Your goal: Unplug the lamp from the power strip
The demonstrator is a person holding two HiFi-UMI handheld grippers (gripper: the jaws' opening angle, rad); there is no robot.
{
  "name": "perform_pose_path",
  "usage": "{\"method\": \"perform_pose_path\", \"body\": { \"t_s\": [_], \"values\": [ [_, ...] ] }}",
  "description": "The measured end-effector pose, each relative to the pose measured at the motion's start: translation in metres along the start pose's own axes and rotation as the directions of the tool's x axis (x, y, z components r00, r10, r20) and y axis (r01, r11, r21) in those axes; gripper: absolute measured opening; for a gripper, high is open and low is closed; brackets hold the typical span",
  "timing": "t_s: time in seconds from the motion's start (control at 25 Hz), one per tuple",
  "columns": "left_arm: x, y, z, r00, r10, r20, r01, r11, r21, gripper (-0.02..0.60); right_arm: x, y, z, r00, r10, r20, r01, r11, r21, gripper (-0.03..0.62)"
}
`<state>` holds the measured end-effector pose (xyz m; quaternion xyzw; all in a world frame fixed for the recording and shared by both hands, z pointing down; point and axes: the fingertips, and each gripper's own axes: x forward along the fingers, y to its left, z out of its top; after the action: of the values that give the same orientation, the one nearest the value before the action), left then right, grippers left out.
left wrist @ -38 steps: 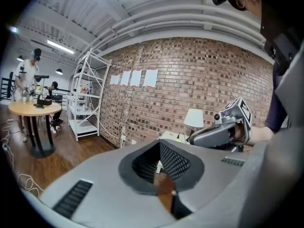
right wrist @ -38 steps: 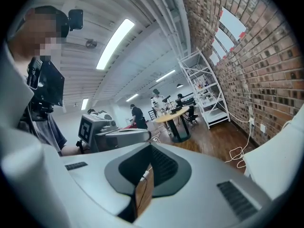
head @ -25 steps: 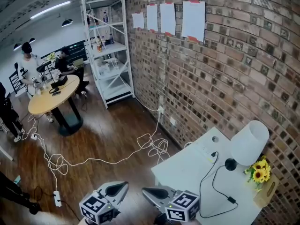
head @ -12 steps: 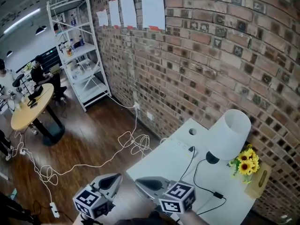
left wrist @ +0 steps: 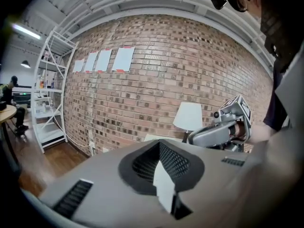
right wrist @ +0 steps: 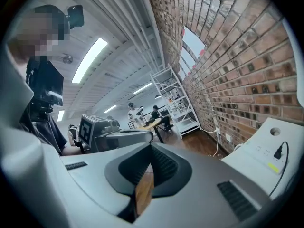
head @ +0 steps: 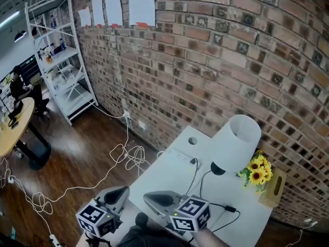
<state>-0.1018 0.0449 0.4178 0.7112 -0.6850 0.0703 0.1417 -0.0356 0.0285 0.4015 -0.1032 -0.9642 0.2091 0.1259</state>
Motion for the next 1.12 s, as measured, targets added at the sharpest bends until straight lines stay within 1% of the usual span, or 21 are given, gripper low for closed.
{"method": "perform_pose_path", "body": {
  "t_s": [0.12,0.28,0.36,0.48,0.6,0.68,0.8,0.92,1.0,1.12],
  "values": [
    [0.020,0.012,0.006,0.998,-0.063,0.006,0.063,0.998,0.009,0.011,0.006,-0.015,0.008,0.998,-0.064,0.016,0.064,0.998,0.010,-0.002],
    [0.041,0.012,0.033,0.987,-0.162,-0.025,0.161,0.987,-0.023,0.011,0.018,-0.033,0.023,0.989,-0.145,0.039,0.144,0.989,0.024,-0.002],
    [0.049,0.022,0.034,0.980,-0.198,-0.021,0.198,0.980,-0.005,0.011,0.023,-0.039,0.030,0.983,-0.178,0.050,0.176,0.984,0.031,-0.002],
    [0.061,0.050,0.027,0.975,-0.223,0.019,0.222,0.974,0.045,0.011,0.032,-0.047,0.036,0.974,-0.221,0.053,0.219,0.975,0.036,-0.002],
    [0.068,0.065,0.028,0.969,-0.248,0.024,0.246,0.968,0.045,0.011,0.039,-0.054,0.039,0.965,-0.260,0.047,0.258,0.965,0.040,-0.002],
    [0.071,0.071,0.032,0.964,-0.264,0.021,0.264,0.964,0.035,0.011,0.044,-0.057,0.042,0.959,-0.278,0.050,0.276,0.960,0.044,-0.002],
    [0.071,0.069,0.049,0.957,-0.289,-0.003,0.288,0.957,-0.029,0.011,0.054,-0.061,0.045,0.954,-0.295,0.052,0.292,0.955,0.054,-0.002],
    [0.077,0.073,0.051,0.945,-0.326,0.001,0.325,0.943,-0.068,0.011,0.061,-0.065,0.044,0.944,-0.328,0.045,0.325,0.943,0.067,-0.002],
    [0.083,0.077,0.049,0.937,-0.350,0.004,0.350,0.935,-0.066,0.011,0.063,-0.069,0.044,0.935,-0.351,0.041,0.348,0.935,0.074,-0.002],
    [0.092,0.082,0.044,0.923,-0.384,0.006,0.384,0.923,-0.042,0.011,0.063,-0.075,0.044,0.918,-0.396,0.036,0.392,0.916,0.086,-0.002]
  ]
}}
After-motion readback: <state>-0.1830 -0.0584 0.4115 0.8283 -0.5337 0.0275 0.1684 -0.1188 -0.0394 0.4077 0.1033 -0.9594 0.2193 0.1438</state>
